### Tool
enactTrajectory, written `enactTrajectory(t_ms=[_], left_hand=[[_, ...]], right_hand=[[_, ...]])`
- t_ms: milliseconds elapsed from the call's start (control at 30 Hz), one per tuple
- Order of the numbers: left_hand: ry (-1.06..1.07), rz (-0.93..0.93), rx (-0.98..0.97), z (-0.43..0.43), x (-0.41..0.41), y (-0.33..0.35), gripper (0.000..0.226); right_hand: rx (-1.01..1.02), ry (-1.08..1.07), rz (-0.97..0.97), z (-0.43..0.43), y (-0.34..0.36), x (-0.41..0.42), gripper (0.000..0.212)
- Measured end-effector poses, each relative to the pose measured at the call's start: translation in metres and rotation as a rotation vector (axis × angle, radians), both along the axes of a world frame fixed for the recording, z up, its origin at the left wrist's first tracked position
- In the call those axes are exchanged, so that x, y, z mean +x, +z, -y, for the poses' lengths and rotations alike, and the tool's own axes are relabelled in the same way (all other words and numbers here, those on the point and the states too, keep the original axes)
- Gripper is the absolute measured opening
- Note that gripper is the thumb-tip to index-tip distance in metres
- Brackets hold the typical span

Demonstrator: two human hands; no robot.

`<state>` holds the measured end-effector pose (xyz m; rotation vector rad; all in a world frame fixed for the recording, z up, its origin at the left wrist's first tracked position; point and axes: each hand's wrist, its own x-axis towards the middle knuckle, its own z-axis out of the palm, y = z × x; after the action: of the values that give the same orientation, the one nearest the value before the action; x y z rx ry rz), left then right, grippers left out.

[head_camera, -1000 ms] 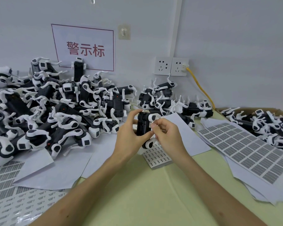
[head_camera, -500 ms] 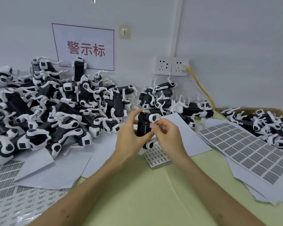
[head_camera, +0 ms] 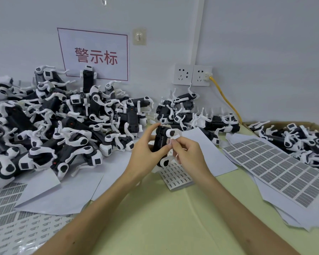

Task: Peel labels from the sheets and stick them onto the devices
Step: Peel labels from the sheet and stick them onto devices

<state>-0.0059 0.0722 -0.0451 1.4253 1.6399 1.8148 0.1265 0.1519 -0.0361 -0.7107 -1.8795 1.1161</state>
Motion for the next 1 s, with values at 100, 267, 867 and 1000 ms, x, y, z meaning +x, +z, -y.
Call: enactTrajectory(t_ms=[100,267,867,1000], left_hand=[[-0.018,0.041,0.012,-0.001,-0.003,0.001,0.055],[-0.074,0.242,0.016,-0.001,-0.006,0.002,0.048],[-0.179,0.536,-0.064,0.001,0.002,0.015,0.032],[-0.142,0.512,-0.092,0.003,0.003,0.017,0.027]], right_hand=[[0.030,0.050,0.004,0.002,0.000,-0.001,0.032],[0.053,0.098,-0.036,0.007,0.001,-0.002,0.020],[-0.007,-0.176,-0.308,0.000,0.013,0.007,0.021],[-0.003,-0.187,-0.318,-0.003,0.014,0.008,0.021]])
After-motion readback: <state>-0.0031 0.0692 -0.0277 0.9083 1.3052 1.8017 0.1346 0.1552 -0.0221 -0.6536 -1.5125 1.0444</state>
